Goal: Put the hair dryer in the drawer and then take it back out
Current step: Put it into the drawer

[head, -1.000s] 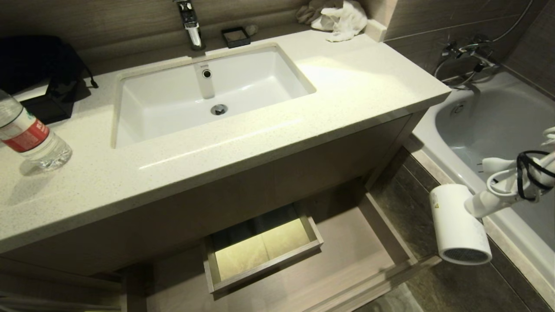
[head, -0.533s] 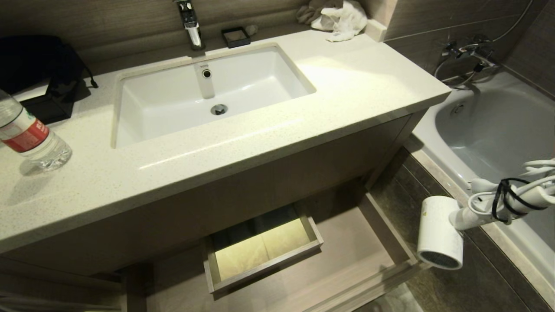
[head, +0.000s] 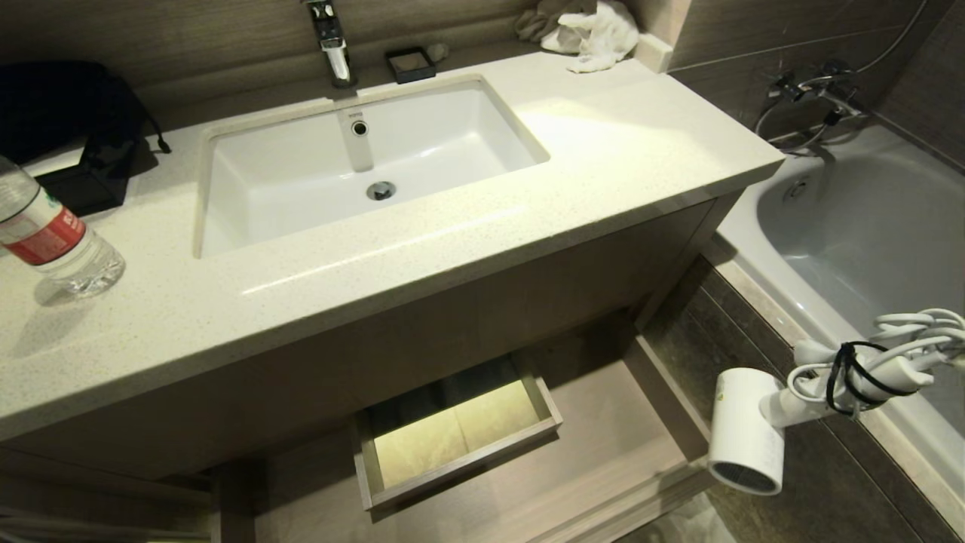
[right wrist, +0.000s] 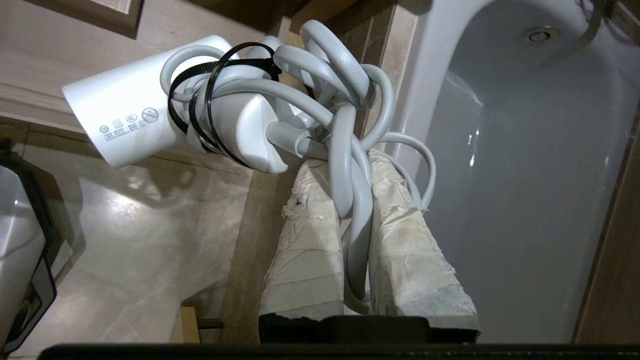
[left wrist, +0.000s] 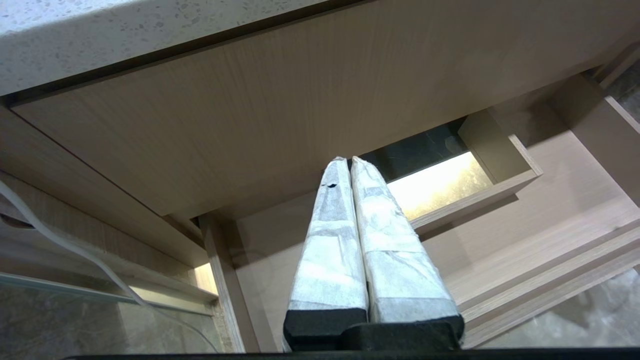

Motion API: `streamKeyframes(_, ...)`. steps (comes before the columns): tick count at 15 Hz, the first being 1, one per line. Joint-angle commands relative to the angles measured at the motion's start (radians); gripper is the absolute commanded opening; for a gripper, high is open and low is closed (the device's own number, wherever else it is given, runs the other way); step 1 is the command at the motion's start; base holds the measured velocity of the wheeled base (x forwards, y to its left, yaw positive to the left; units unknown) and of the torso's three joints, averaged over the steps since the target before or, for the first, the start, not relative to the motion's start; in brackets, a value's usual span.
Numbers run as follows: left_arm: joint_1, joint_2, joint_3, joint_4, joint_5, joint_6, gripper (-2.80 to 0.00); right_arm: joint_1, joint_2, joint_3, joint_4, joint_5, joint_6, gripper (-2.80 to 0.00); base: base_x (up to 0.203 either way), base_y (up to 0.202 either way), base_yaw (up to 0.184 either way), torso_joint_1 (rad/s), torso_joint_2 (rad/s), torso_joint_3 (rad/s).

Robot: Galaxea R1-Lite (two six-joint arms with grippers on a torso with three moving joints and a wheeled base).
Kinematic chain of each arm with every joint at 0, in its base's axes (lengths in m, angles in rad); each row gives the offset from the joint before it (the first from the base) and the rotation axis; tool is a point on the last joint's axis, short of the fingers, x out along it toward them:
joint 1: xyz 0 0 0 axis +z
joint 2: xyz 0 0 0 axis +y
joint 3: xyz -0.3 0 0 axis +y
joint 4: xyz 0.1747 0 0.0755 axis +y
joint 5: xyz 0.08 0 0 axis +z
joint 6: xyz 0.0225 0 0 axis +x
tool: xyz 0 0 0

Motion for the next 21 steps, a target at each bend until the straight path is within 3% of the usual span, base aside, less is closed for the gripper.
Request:
streamKeyframes(1, 0.0, 0.0, 0.0, 0.0, 0.001, 0.0, -2.8, 0.002, 0.009, 0.01, 0.007, 0.01, -0.005, -2.8, 0.0, 0.0, 0.0, 0.0, 0.0, 0.0)
streamKeyframes(8, 0.0, 0.0, 0.0, 0.0, 0.001, 0.0, -2.8, 0.002, 0.032, 0.039, 0.073, 0.024, -0.003, -2.8, 0.0, 0.0, 0.0, 0.0, 0.0, 0.0)
streamKeyframes(14, 0.0, 0.0, 0.0, 0.0, 0.001, 0.0, -2.8, 0.003, 0.179, 0.07, 0.072, 0.023, 0.026, -2.8, 0.0, 0.0, 0.0, 0.0, 0.0, 0.0)
streamKeyframes(21, 0.0, 0.0, 0.0, 0.0, 0.001, 0.0, -2.8, 0.003, 0.516, 0.052, -0.16, 0.023, 0.044, -2.8, 0.0, 0.0, 0.0, 0.0, 0.0, 0.0)
